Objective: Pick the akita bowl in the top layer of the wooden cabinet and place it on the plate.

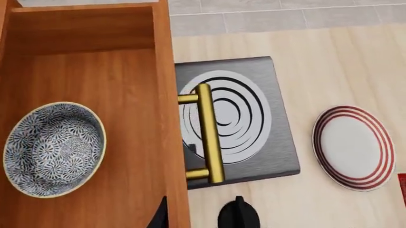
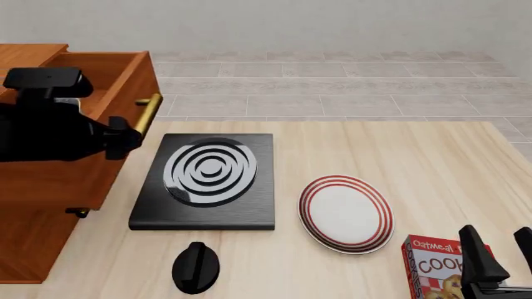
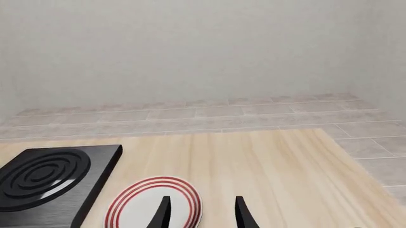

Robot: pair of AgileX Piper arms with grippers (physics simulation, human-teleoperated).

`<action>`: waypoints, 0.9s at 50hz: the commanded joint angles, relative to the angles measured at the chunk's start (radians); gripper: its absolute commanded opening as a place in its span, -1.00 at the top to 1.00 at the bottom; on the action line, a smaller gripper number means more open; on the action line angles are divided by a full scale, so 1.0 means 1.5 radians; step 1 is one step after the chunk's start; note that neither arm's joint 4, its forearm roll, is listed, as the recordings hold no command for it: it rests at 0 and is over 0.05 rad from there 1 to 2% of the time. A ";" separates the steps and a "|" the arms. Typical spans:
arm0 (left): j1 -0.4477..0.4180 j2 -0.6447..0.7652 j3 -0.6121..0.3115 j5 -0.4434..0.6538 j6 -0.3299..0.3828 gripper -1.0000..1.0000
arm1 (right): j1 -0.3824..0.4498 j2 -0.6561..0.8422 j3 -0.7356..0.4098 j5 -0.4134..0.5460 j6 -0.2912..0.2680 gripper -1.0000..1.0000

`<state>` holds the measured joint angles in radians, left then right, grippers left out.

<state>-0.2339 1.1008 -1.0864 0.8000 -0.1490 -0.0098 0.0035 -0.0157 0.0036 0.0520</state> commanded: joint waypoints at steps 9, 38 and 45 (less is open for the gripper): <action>-0.054 0.038 0.005 -0.004 0.000 -1.00 | -0.002 -0.002 0.000 0.002 -0.002 -1.00; -0.045 0.048 -0.086 0.042 0.035 -1.00 | -0.001 -0.002 0.001 0.001 -0.001 -1.00; -0.038 0.052 -0.104 0.047 0.041 -1.00 | -0.002 -0.002 0.001 0.000 -0.001 -1.00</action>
<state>-0.2989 1.1663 -1.1904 0.8506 -0.1144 -0.0124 0.0005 -0.0144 0.0050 0.0502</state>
